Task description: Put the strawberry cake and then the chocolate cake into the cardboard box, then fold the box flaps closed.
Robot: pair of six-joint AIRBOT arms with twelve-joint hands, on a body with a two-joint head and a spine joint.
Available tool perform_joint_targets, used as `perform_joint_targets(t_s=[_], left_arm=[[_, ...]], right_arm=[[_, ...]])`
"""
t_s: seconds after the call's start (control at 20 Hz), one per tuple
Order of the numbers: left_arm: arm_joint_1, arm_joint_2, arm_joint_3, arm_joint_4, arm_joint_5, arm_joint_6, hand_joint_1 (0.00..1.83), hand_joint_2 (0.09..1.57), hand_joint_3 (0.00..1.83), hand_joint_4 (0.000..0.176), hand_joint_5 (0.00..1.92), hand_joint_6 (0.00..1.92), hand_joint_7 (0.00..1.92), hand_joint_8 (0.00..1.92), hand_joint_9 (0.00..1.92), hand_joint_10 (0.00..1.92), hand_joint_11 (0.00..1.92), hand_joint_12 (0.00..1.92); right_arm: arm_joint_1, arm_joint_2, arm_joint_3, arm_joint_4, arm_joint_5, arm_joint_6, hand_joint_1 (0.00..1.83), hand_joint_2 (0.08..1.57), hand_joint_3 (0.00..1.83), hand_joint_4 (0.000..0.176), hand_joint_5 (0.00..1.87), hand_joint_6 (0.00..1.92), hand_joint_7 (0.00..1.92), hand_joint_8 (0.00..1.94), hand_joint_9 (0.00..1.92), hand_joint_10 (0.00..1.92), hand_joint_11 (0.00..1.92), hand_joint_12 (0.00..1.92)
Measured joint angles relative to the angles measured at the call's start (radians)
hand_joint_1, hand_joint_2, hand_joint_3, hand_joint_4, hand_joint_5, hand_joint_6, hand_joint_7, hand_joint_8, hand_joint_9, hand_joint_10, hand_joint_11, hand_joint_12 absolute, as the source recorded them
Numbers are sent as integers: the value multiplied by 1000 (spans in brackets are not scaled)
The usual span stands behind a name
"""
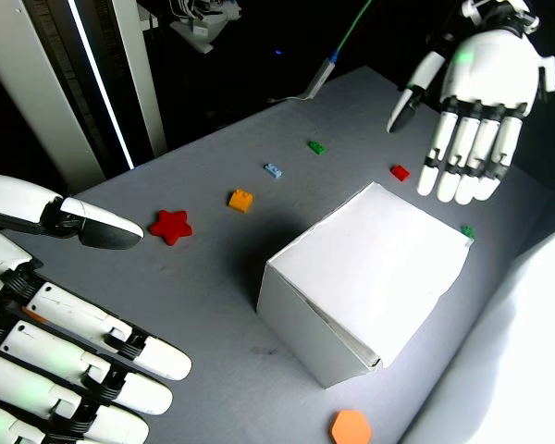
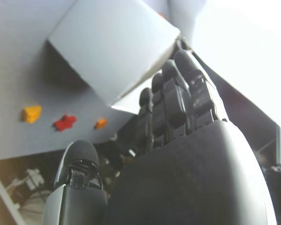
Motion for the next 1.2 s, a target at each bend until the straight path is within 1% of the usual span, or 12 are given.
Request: perform_joint_targets(t_s=[0.05,0.1,0.15,0.2,0.25,0.3,0.35,0.45,0.6,0.95,1.1,1.2], left_arm=[[14,20,-22,3,-1,-4,166,1269,2,0,899,155,719,797,517,1161,227,1691],[32,43,-49,5,-4,-5,269,1254,0,0,948,280,753,1004,572,1303,272,1759],[48,60,-70,3,-7,-6,287,1272,1,0,912,515,813,1084,600,1363,270,1811],[64,77,-93,-2,-9,-7,308,1292,3,0,890,953,904,1362,739,1634,383,1899],[82,89,-107,-6,-12,-9,303,1310,5,0,872,1212,975,1491,831,1782,490,1917],[93,98,-114,-2,-20,-10,313,1339,9,0,907,1398,1049,1599,944,1877,664,1920],[95,106,-116,9,-31,-16,364,1373,14,0,930,1546,1076,1740,1022,1912,808,1921],[95,124,-116,-6,-27,-17,401,1437,18,0,970,1758,1095,1846,1067,1921,917,1921],[95,152,-126,0,-35,-18,423,1477,12,0,995,1912,1119,1903,1093,1921,974,1921],[69,170,-109,30,-68,-36,374,1484,3,0,940,1914,1083,1921,1061,1921,951,1921],[32,174,-138,29,-77,-44,365,1497,2,0,911,1704,1036,1853,1035,1921,961,1921],[27,174,-145,35,-82,-51,371,1477,0,0,874,1850,1006,1916,995,1921,908,1921]], right_arm=[[0,0,0,0,0,0,134,1200,0,0,913,433,1037,253,652,895,225,1665],[0,0,0,0,0,0,151,1202,0,0,853,755,1004,588,669,1165,339,1790],[0,0,0,1,0,0,116,1249,9,0,829,1002,979,958,740,1472,472,1895],[0,0,0,0,-1,0,121,1314,19,0,828,1181,976,1214,800,1643,562,1916],[0,0,0,0,0,0,175,1359,20,0,835,1301,958,1410,840,1749,687,1920],[0,0,0,0,0,0,317,1402,23,0,884,1565,1025,1720,1014,1887,981,1921],[0,0,0,1,1,0,462,1448,28,0,964,1642,1117,1853,1154,1914,1199,1921],[0,0,0,0,0,1,589,1477,25,0,1053,1738,1188,1936,1250,1921,1319,1921],[0,0,0,0,1,2,597,1475,17,0,1065,1813,1212,1941,1266,1921,1343,1921],[0,0,0,-11,-13,2,578,1474,6,0,1036,1874,1183,1941,1225,1921,1303,1921],[0,-9,0,-15,-49,2,653,1453,0,0,1015,1798,1179,1941,1221,1921,1268,1921],[0,-10,0,-43,-60,2,688,1448,0,0,1046,1906,1206,1941,1237,1921,1301,1921]])
